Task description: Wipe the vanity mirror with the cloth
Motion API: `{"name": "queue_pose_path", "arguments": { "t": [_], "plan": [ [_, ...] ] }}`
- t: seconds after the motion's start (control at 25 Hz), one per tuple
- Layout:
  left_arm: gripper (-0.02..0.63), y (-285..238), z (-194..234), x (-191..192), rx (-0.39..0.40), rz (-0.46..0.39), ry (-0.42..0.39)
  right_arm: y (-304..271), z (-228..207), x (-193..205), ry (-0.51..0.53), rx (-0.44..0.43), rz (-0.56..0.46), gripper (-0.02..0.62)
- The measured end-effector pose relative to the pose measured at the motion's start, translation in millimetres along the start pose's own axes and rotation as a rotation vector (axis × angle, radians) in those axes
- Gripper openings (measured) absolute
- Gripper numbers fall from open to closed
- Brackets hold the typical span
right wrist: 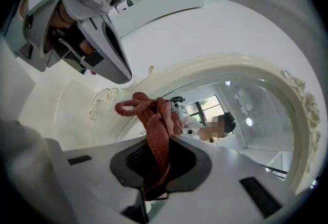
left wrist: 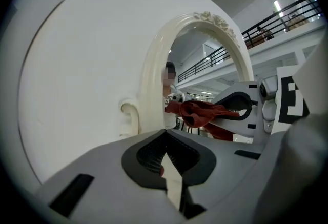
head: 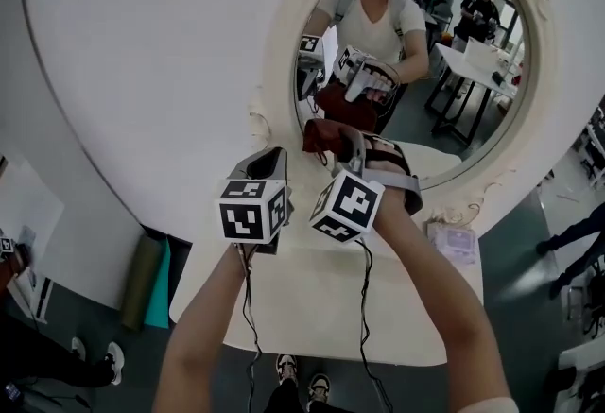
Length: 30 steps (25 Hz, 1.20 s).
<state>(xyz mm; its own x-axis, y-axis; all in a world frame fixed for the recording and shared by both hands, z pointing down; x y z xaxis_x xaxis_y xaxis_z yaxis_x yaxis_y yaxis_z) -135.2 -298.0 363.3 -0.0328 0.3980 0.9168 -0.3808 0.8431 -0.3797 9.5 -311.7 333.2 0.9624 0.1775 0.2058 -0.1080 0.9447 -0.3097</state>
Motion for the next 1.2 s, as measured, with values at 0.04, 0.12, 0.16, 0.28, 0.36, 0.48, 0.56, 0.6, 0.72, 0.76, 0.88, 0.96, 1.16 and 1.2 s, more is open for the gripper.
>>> {"name": "queue_pose_path", "arguments": {
  "t": [0.04, 0.12, 0.16, 0.28, 0.36, 0.48, 0.56, 0.6, 0.72, 0.76, 0.88, 0.96, 1.16, 1.2],
  "plan": [
    [0.006, 3.5, -6.6, -15.0, 0.004, -0.023, -0.014, 7.2, -17.1, 1.2, -0.006, 0.033, -0.004, 0.058],
    [0.006, 12.8, -20.8, -43.7, 0.011, -0.065, -0.035, 23.8, -50.5, 4.2, -0.014, 0.095, -0.008, 0.058],
    [0.006, 18.5, -27.8, -56.8, 0.014, -0.084, -0.043, 32.9, -65.8, 5.9, -0.015, 0.123, -0.009, 0.058],
    [0.006, 34.0, -47.6, -96.8, 0.016, -0.136, -0.076, 56.9, -110.5, 11.3, -0.004, 0.213, -0.008, 0.058],
    [0.006, 40.3, -60.8, -127.5, 0.018, -0.177, -0.107, 68.0, -143.9, 16.0, 0.007, 0.286, -0.001, 0.058],
    [0.006, 46.4, -76.2, -167.5, 0.034, -0.222, -0.127, 81.9, -190.6, 22.0, -0.003, 0.373, 0.006, 0.058],
    [0.006, 51.2, -82.3, -187.6, 0.043, -0.241, -0.140, 91.7, -214.1, 22.9, -0.014, 0.418, 0.009, 0.058],
    [0.006, 54.0, -85.0, -196.4, 0.045, -0.251, -0.149, 96.2, -223.8, 22.8, -0.014, 0.443, 0.011, 0.058],
    [0.006, 60.9, -93.1, -220.0, 0.059, -0.283, -0.169, 103.9, -247.3, 22.9, -0.014, 0.497, 0.024, 0.058],
    [0.006, 62.2, -95.6, -227.3, 0.069, -0.293, -0.171, 104.7, -253.8, 23.1, -0.016, 0.508, 0.028, 0.058],
    [0.006, 63.8, -103.7, -244.7, 0.090, -0.313, -0.184, 105.0, -269.4, 23.7, -0.014, 0.547, 0.045, 0.058],
    [0.006, 62.9, -109.8, -249.6, 0.098, -0.317, -0.202, 103.4, -274.8, 25.0, -0.001, 0.562, 0.069, 0.058],
    [0.006, 56.3, -115.2, -246.3, 0.114, -0.310, -0.208, 94.1, -276.8, 27.4, 0.027, 0.563, 0.106, 0.058],
    [0.006, 54.6, -114.6, -244.5, 0.114, -0.306, -0.204, 91.7, -275.5, 27.0, 0.030, 0.556, 0.108, 0.058]
  ]
}}
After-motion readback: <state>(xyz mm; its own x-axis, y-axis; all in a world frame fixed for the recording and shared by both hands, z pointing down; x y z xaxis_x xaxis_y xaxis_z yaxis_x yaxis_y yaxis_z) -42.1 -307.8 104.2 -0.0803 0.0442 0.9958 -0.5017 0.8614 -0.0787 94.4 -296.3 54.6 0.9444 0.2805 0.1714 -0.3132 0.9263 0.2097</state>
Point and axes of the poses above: the fingertips, and each gripper's own axes: y backward along the fingers, z to its left, x out of its underside, the point moved 10 cm from there along y, backward along the fingers, and after that the axes turned 13 degrees about z, right-handed, at the moved point
